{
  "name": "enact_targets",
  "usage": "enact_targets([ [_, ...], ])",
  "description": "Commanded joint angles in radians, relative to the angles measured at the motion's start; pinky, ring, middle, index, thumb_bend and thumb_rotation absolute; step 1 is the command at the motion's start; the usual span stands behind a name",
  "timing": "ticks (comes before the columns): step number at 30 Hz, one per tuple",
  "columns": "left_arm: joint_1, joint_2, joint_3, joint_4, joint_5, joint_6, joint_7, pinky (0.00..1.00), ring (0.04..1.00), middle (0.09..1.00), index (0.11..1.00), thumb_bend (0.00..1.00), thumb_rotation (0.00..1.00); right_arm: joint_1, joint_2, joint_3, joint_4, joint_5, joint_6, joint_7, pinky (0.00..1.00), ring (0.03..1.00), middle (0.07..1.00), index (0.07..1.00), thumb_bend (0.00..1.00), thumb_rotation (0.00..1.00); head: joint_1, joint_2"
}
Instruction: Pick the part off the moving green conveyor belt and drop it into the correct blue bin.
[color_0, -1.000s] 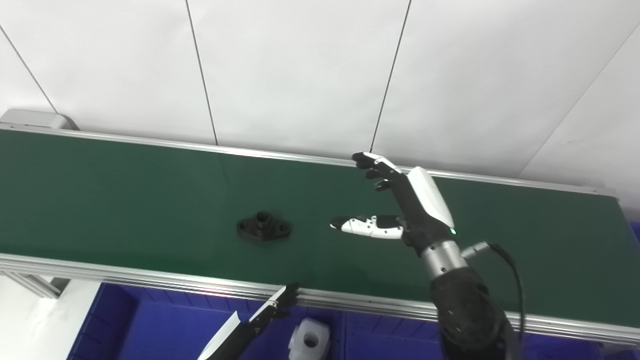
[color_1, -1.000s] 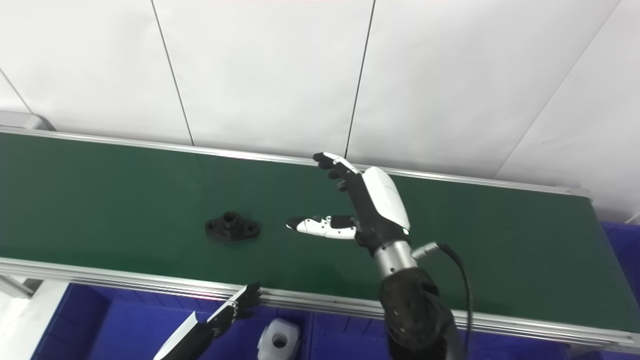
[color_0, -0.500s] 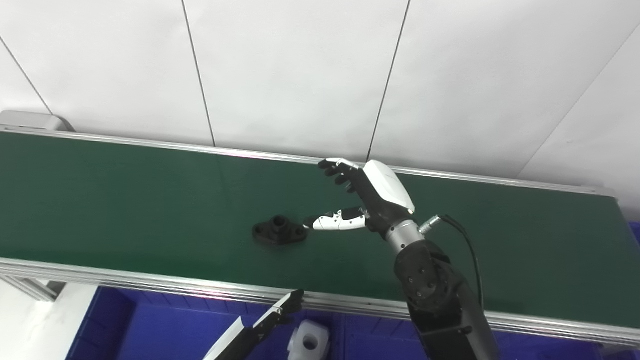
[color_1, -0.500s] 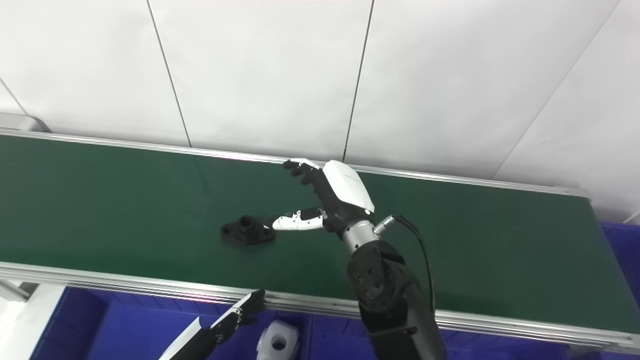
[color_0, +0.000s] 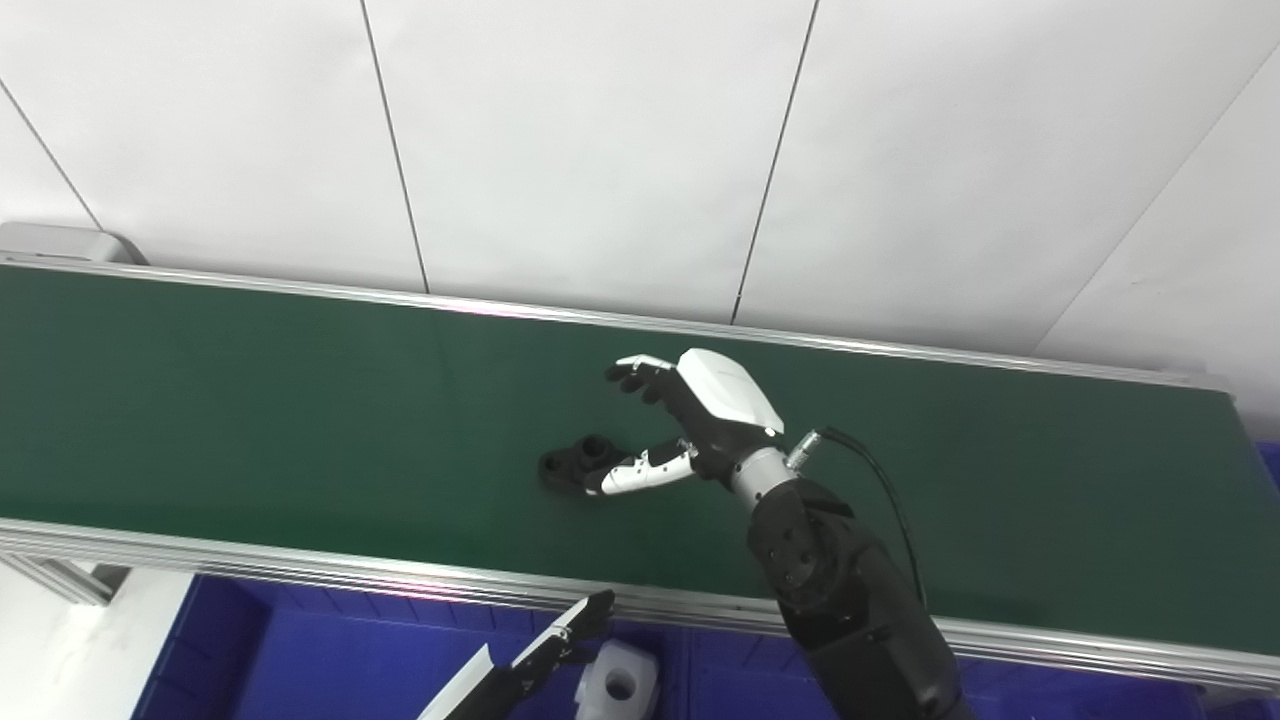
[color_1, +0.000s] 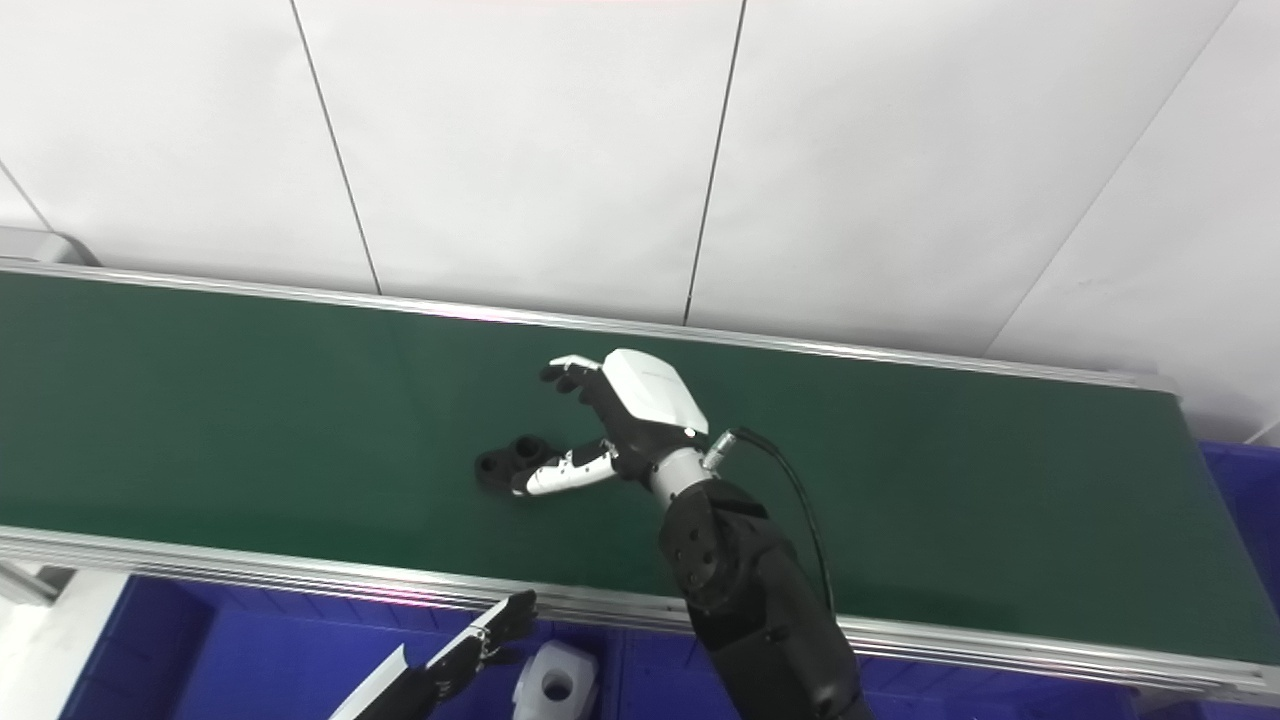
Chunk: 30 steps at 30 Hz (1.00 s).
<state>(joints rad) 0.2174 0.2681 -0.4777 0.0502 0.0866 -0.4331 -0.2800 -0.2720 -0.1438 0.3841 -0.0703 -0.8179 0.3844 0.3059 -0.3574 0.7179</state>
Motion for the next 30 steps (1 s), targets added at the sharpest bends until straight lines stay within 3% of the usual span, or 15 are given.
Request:
enact_targets([
  [1, 0.0, 0.001, -0.002, -0.036, -0.001, -0.037, 0.001, 0.88, 0.945, 0.979, 0.987, 0.69, 0.51, -0.036, -0.009, 0.009, -0.008, -0.012, -0.02, -0.014, 0.73, 0.763, 0.79, 0.814, 0.83, 0.31, 0.002, 0.002],
  [8, 0.005, -0.003, -0.002, -0.043, 0.004, -0.036, 0.006, 0.88, 0.946, 0.979, 0.988, 0.68, 0.51, -0.03, -0.017, 0.034, 0.05, -0.005, -0.033, -0.04, 0.69, 0.735, 0.776, 0.8, 0.84, 0.25, 0.004, 0.008],
  [16, 0.012, -0.007, 0.0, -0.055, 0.003, -0.036, 0.004, 0.88, 0.947, 0.981, 0.99, 0.68, 0.52, -0.019, -0.049, 0.057, 0.1, -0.002, -0.06, -0.073, 0.64, 0.718, 0.765, 0.784, 0.78, 0.12, -0.002, 0.017],
  [18, 0.013, -0.007, 0.001, -0.056, 0.002, -0.037, 0.003, 0.88, 0.947, 0.979, 0.986, 0.68, 0.52, -0.016, -0.065, 0.072, 0.107, -0.016, -0.065, -0.081, 0.51, 0.613, 0.685, 0.762, 0.73, 0.04, -0.003, 0.019],
  [19, 0.013, -0.008, 0.001, -0.057, 0.002, -0.037, 0.003, 0.88, 0.947, 0.979, 0.986, 0.67, 0.51, -0.015, -0.07, 0.076, 0.109, -0.02, -0.063, -0.084, 0.44, 0.534, 0.589, 0.755, 0.65, 0.02, -0.005, 0.021],
  [21, 0.014, -0.008, 0.003, -0.061, 0.001, -0.036, 0.001, 0.88, 0.948, 0.982, 0.991, 0.67, 0.52, -0.011, -0.077, 0.082, 0.114, -0.028, -0.059, -0.094, 0.32, 0.412, 0.498, 0.728, 0.57, 0.0, -0.005, 0.024],
  [23, 0.015, -0.008, 0.004, -0.064, 0.002, -0.036, 0.0, 0.89, 0.949, 0.983, 0.992, 0.67, 0.52, -0.006, -0.083, 0.086, 0.116, -0.034, -0.058, -0.105, 0.31, 0.408, 0.489, 0.718, 0.56, 0.0, -0.006, 0.027],
  [25, 0.016, -0.009, 0.005, -0.066, 0.002, -0.036, 0.001, 0.89, 0.951, 0.985, 0.994, 0.67, 0.52, 0.001, -0.089, 0.088, 0.115, -0.04, -0.06, -0.114, 0.25, 0.328, 0.478, 0.685, 0.56, 0.0, -0.005, 0.031],
  [27, 0.017, -0.01, 0.005, -0.067, 0.002, -0.036, 0.004, 0.89, 0.95, 0.983, 0.992, 0.66, 0.51, 0.007, -0.097, 0.091, 0.11, -0.044, -0.062, -0.118, 0.24, 0.329, 0.477, 0.657, 0.55, 0.0, -0.005, 0.031],
  [30, 0.019, -0.012, 0.006, -0.068, 0.003, -0.036, 0.006, 0.88, 0.947, 0.979, 0.989, 0.67, 0.53, 0.014, -0.109, 0.094, 0.1, -0.045, -0.061, -0.114, 0.31, 0.401, 0.521, 0.629, 0.53, 0.0, -0.006, 0.032],
])
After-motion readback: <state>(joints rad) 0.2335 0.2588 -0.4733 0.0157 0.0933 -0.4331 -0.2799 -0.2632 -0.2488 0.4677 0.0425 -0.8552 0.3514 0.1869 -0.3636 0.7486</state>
